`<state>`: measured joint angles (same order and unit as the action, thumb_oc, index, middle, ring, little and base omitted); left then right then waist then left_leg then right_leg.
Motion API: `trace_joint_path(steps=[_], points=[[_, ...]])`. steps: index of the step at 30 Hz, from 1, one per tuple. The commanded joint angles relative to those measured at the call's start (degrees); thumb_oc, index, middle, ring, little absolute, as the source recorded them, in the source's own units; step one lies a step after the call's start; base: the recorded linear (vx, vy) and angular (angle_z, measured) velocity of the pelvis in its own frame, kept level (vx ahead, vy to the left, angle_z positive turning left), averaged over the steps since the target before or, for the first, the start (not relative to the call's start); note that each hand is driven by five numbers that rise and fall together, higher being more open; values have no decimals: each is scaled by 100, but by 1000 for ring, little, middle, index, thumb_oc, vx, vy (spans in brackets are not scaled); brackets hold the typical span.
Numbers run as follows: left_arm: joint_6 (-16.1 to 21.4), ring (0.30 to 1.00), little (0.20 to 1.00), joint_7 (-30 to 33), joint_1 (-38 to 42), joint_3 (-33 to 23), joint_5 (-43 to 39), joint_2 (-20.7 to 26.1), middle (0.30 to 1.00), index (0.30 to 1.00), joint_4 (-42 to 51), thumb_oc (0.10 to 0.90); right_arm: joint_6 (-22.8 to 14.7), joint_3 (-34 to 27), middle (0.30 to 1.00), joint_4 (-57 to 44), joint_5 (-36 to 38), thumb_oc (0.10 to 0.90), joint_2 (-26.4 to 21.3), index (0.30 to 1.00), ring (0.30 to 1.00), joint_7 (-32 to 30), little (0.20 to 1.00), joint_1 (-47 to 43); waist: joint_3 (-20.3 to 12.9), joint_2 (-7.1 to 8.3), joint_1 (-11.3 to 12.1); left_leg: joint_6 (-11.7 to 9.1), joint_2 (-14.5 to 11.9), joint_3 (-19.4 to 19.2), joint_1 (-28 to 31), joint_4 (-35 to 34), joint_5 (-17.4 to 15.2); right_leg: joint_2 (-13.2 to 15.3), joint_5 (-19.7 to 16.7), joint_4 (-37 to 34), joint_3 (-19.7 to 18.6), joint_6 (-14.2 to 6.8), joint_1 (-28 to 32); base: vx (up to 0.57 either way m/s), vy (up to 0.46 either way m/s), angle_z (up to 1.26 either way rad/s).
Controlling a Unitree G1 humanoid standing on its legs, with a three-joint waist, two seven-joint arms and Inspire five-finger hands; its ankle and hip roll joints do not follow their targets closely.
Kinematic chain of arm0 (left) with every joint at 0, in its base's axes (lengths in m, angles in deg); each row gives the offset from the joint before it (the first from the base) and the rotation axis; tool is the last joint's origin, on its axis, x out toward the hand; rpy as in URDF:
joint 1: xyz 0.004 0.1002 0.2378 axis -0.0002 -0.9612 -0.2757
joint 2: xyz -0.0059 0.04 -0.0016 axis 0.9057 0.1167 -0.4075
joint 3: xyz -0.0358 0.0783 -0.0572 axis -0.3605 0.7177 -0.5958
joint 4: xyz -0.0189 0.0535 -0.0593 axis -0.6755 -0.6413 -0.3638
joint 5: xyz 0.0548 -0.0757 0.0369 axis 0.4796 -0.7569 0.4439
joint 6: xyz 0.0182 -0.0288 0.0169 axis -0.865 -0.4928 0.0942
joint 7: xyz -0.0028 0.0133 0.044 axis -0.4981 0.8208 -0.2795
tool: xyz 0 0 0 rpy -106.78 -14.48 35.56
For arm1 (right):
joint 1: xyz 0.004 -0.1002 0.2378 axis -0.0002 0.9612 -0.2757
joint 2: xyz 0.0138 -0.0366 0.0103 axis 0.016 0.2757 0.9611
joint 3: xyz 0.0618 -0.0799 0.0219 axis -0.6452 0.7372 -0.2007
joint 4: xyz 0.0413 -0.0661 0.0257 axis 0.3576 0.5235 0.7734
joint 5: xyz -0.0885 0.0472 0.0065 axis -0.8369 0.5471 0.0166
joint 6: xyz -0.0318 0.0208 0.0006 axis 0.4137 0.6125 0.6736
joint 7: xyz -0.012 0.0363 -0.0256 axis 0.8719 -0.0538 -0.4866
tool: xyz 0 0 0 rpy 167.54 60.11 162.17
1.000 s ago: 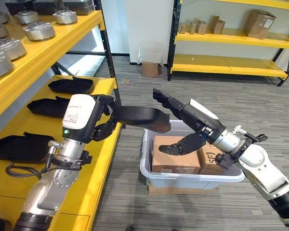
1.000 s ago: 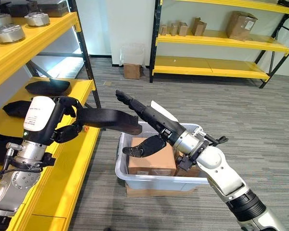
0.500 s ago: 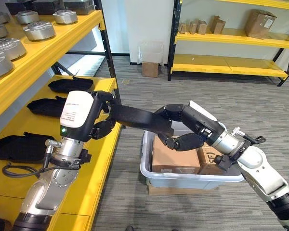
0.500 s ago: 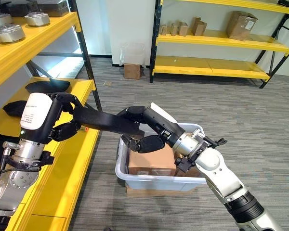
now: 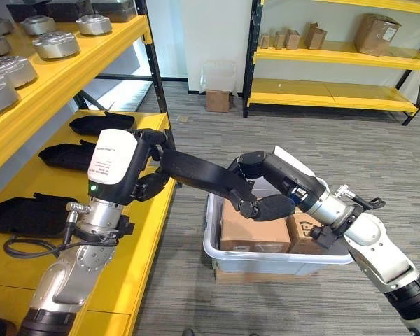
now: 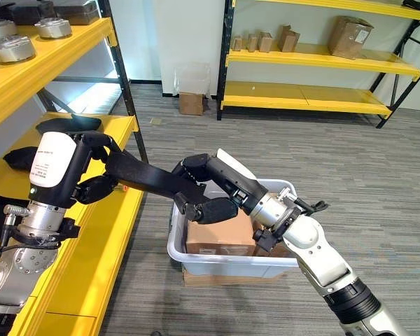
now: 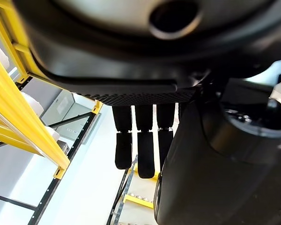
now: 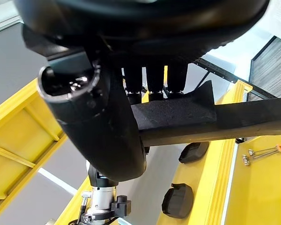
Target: Move parts from the plastic box to the shelf.
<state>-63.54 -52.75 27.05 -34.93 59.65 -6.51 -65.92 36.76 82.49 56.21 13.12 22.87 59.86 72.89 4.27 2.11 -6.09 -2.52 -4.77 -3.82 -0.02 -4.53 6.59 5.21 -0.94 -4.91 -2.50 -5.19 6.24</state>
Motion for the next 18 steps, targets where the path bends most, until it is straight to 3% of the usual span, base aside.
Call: trace_joint_path(steps=[1,5,6,7,8,18], points=[[279,300,300,564,1024,-139,-484,-94,300,300,489,400,-376,-470,300,-141,99,400,144,300,300,-365,300,-367,-462,98,63,-271,-637,217,266,332,-815,473,704,514,101,-216,-291,0,0,0],[285,300,300,526,999,-122,-495,-83,300,300,480,400,-383,-526,300,-150,60,400,102,300,300,-368,300,-338,-457,97,59,-267,-637,221,236,337,-771,473,660,514,87,-216,-320,-29,3,0],[284,347,347,515,981,-129,-488,-71,347,347,475,433,-386,-536,300,-154,48,400,85,300,300,-364,300,-332,-458,97,63,-266,-635,225,232,335,-772,471,658,508,88,-216,-319,0,0,0],[288,769,769,502,950,-153,-485,-52,769,769,486,735,-380,-561,300,-153,31,400,61,300,300,-359,300,-307,-462,98,61,-265,-634,227,231,333,-771,471,656,503,87,-216,-316,0,0,0],[289,1000,1000,483,896,-200,-491,-27,1000,1000,499,900,-376,-605,300,-132,3,400,39,300,300,-355,300,-266,-463,96,65,-265,-633,228,236,331,-771,471,655,497,87,-216,-309,35,3,0],[327,1000,1000,259,533,-569,-464,416,1000,1000,584,900,-356,-892,300,10,-247,400,-105,300,300,-331,300,118,-466,66,94,-267,-626,250,261,320,-811,480,694,487,130,-231,-263,6,0,0]])
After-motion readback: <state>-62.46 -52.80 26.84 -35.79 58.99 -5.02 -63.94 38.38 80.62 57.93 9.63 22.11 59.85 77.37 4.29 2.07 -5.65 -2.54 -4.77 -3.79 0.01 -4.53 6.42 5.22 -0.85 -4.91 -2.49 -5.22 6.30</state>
